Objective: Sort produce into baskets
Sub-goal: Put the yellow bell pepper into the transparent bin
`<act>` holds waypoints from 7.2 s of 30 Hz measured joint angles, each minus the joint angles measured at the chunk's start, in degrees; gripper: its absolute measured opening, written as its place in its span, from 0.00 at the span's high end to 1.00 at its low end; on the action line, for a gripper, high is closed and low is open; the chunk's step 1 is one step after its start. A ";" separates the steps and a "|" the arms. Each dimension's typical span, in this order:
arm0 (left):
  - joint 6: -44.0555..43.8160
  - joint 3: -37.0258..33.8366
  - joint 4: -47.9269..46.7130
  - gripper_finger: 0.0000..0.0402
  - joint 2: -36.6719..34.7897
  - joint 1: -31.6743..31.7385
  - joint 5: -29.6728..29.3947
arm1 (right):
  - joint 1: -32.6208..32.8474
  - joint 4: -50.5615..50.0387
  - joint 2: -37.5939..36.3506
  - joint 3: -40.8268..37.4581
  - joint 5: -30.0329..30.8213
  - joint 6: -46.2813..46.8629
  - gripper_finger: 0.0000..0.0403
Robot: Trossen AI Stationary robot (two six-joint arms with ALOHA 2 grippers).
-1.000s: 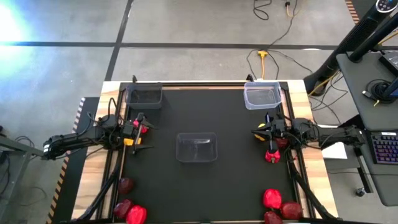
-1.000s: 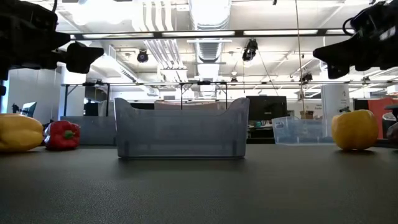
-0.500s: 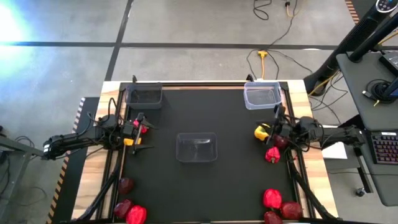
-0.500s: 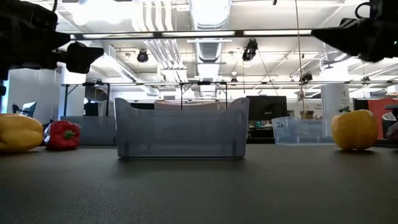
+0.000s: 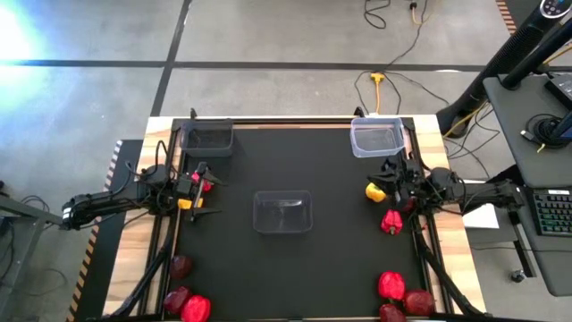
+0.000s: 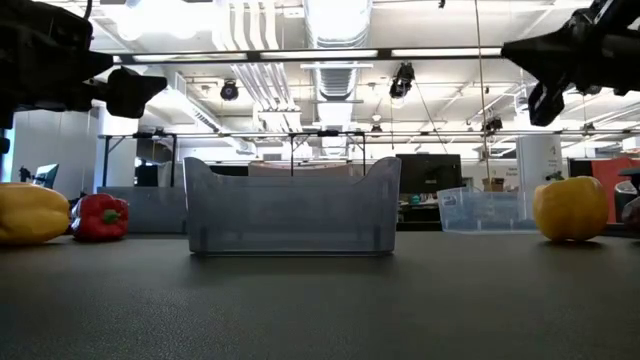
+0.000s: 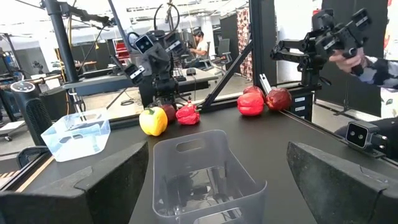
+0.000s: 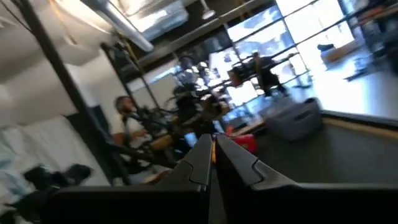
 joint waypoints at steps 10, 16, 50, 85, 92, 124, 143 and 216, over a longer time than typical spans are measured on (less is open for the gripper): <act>-0.02 0.00 0.00 0.09 0.00 0.00 0.00 | 6.33 12.17 10.19 2.04 2.35 0.29 0.97; -0.02 -0.01 0.00 0.09 0.00 0.00 0.00 | 7.26 5.57 23.42 10.09 6.62 -1.05 0.97; -0.01 -0.01 0.00 0.09 0.00 0.00 0.00 | -9.79 -94.44 66.83 58.91 -1.13 5.84 0.02; -0.02 0.00 0.00 0.09 0.00 0.00 0.00 | -21.09 -88.79 77.59 67.02 1.03 -6.47 0.22; 0.00 0.00 0.00 0.09 0.02 0.00 0.00 | -40.57 -86.48 80.53 79.83 7.56 -16.31 0.22; 0.00 -0.02 0.00 0.09 0.02 0.00 0.00 | -58.64 -78.44 100.11 79.69 -3.37 -20.61 0.09; 0.00 0.00 0.00 0.09 0.00 0.00 0.00 | -54.88 -78.05 85.25 78.42 -0.40 -17.79 0.07; -60.47 48.96 -73.50 0.09 46.53 -1.77 -35.66 | 10.38 14.58 78.91 35.47 22.54 -32.83 0.07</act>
